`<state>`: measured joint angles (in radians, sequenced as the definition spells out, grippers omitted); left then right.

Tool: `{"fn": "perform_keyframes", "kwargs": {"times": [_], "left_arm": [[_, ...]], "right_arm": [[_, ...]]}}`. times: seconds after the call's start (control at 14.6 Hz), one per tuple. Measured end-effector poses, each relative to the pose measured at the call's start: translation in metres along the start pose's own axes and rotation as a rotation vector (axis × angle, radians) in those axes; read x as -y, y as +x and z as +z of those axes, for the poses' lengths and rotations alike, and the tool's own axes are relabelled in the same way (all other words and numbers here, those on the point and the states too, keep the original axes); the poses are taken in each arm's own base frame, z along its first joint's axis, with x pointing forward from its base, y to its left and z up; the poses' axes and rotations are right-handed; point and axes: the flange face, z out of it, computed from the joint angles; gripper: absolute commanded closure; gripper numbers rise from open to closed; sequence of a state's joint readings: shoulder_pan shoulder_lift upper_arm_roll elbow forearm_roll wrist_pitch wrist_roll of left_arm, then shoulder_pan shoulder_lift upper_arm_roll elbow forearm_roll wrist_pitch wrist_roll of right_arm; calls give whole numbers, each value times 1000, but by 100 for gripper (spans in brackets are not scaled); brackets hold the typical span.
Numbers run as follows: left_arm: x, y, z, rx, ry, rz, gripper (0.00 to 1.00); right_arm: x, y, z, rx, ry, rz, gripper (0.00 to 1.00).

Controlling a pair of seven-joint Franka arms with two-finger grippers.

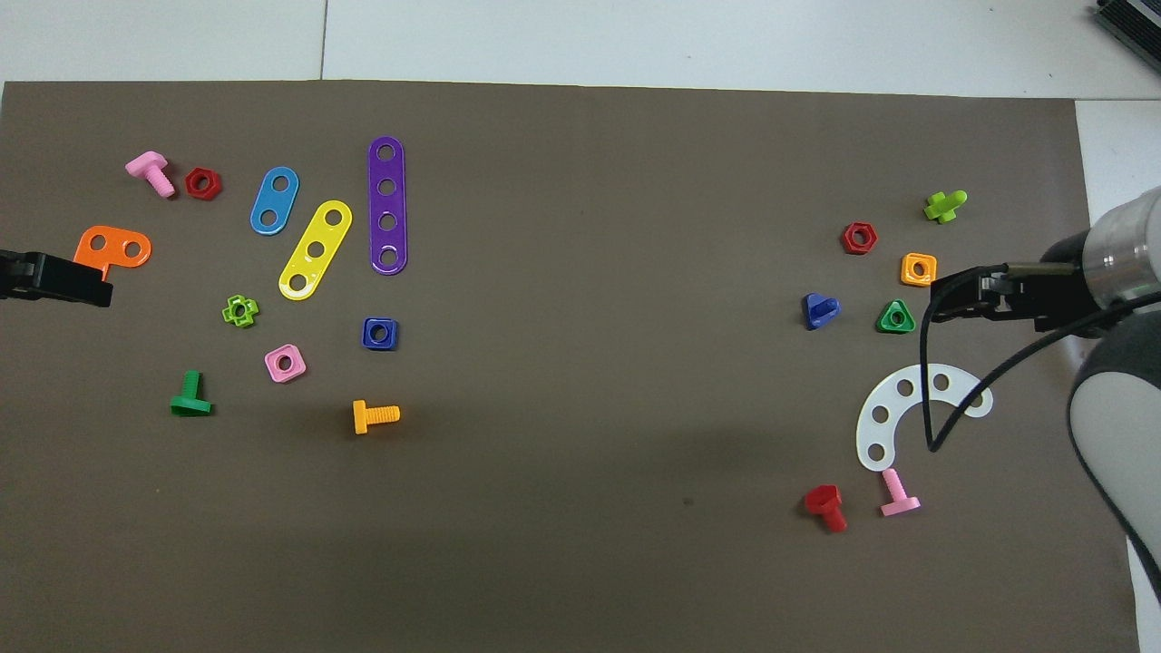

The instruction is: Unscrew and place screws in storage area

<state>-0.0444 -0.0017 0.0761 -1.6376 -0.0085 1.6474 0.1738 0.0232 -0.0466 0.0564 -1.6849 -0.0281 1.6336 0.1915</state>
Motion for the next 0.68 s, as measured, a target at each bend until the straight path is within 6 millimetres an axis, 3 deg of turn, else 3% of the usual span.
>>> {"fn": "perform_keyframes", "kwargs": {"times": [0.68], "left_arm": [[0,0,0,-1,0,0,0]], "right_arm": [[2,2,-1,-18,4,-4,0]]}}
